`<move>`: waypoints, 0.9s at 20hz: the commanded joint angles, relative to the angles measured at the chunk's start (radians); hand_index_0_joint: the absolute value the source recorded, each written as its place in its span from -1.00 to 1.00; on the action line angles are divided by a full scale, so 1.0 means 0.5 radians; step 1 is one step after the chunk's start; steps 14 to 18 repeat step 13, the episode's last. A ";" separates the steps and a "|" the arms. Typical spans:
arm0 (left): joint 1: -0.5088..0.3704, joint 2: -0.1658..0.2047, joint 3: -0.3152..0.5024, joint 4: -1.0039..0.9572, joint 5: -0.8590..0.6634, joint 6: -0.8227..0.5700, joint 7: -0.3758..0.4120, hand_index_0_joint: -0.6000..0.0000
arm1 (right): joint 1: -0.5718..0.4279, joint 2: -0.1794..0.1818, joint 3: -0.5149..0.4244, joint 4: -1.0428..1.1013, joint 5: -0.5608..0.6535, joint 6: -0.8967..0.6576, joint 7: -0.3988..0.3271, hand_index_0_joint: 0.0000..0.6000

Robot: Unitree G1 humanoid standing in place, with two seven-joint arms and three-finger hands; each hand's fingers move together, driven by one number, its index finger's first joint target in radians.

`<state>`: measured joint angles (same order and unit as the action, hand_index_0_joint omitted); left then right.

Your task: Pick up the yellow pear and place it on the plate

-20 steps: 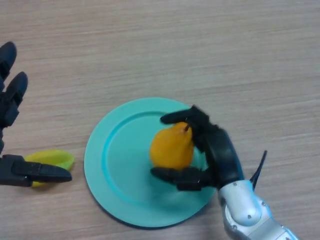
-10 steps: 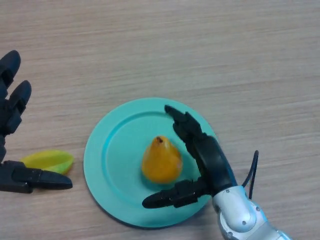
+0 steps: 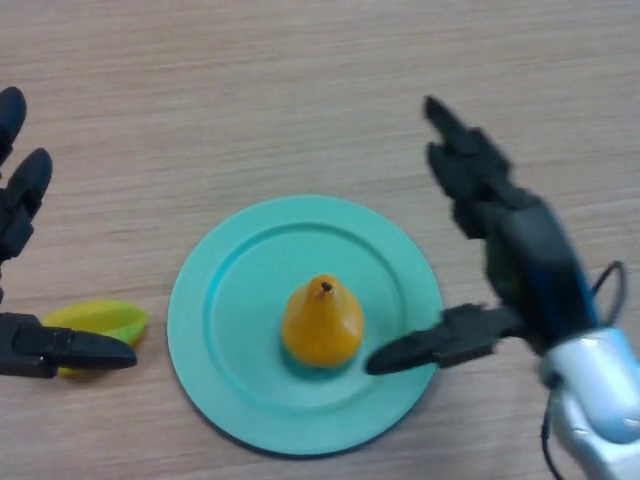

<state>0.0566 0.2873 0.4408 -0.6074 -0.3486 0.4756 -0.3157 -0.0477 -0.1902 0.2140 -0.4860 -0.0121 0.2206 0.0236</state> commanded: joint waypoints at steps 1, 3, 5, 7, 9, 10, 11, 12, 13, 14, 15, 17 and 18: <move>-0.037 0.085 0.114 -0.118 -0.069 -0.205 0.046 1.00 | 0.134 -0.027 -0.253 -0.287 0.174 -0.090 0.186 -1.00; -0.023 0.084 0.121 -0.129 -0.052 -0.180 0.004 1.00 | 0.277 -0.058 -0.378 -0.431 0.258 0.036 0.235 -1.00; -0.026 0.080 0.143 -0.145 -0.057 -0.169 0.002 1.00 | 0.331 -0.066 -0.456 -0.556 0.260 0.206 0.249 -1.00; -0.031 0.078 0.136 -0.149 -0.046 -0.183 0.023 1.00 | 0.324 -0.063 -0.477 -0.585 0.218 0.261 0.249 -1.00; -0.040 0.074 0.120 -0.175 -0.049 -0.183 0.052 1.00 | 0.330 -0.067 -0.471 -0.555 0.120 0.236 0.260 -1.00; -0.041 0.071 0.115 -0.185 -0.058 -0.186 0.061 1.00 | 0.338 -0.062 -0.478 -0.548 0.106 0.220 0.265 -1.00; -0.045 0.072 0.114 -0.186 -0.082 -0.184 0.067 1.00 | 0.344 -0.055 -0.493 -0.540 0.102 0.205 0.266 -1.00; -0.047 0.075 0.116 -0.181 -0.089 -0.183 0.071 1.00 | 0.342 -0.055 -0.502 -0.542 0.098 0.212 0.265 -1.00; -0.047 0.078 0.113 -0.176 -0.085 -0.195 0.075 1.00 | 0.340 -0.058 -0.518 -0.551 0.091 0.234 0.267 -1.00; -0.047 0.078 0.113 -0.176 -0.085 -0.195 0.075 1.00 | 0.340 -0.058 -0.518 -0.551 0.091 0.234 0.267 -1.00; -0.047 0.078 0.113 -0.176 -0.085 -0.195 0.075 1.00 | 0.340 -0.058 -0.518 -0.551 0.091 0.234 0.267 -1.00; -0.047 0.078 0.113 -0.176 -0.085 -0.195 0.075 1.00 | 0.340 -0.058 -0.518 -0.551 0.091 0.234 0.267 -1.00; -0.047 0.078 0.113 -0.176 -0.085 -0.195 0.075 1.00 | 0.340 -0.058 -0.518 -0.551 0.091 0.234 0.267 -1.00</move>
